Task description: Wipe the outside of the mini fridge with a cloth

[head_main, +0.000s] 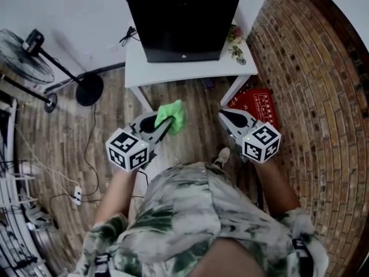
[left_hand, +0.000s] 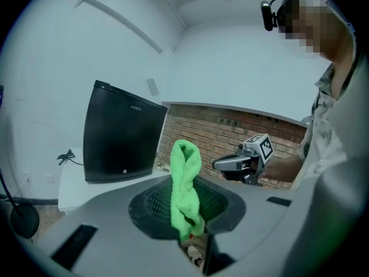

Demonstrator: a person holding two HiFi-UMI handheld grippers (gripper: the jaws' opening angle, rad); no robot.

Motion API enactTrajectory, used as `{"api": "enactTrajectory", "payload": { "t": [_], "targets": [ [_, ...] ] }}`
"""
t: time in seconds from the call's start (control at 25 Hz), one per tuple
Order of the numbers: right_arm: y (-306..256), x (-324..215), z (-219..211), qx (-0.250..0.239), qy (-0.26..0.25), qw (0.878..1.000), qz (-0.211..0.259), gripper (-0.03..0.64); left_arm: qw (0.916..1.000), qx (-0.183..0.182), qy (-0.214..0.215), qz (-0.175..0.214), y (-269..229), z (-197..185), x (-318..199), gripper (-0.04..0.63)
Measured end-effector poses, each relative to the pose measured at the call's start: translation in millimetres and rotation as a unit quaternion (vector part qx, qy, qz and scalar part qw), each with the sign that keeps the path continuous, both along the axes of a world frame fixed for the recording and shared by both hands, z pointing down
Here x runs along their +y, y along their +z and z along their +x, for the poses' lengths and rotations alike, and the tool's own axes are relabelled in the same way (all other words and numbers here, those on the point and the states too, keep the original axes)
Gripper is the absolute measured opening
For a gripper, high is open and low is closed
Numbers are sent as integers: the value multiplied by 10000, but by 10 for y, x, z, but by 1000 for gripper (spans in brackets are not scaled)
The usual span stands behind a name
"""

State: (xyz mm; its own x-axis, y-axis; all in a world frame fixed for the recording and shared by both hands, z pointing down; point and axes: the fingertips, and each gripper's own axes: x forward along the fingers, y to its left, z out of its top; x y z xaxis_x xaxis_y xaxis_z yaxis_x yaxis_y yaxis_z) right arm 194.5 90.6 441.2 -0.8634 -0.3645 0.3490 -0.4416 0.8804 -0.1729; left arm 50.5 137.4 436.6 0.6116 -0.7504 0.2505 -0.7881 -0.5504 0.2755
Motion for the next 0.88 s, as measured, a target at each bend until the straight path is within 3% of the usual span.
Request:
{"api": "enactTrajectory", "payload": {
  "t": [0.88],
  "targets": [
    [7, 115, -226, 81, -146, 9999, 45, 21, 9997, 171, -159, 33, -2, -164, 129, 78]
  ]
}}
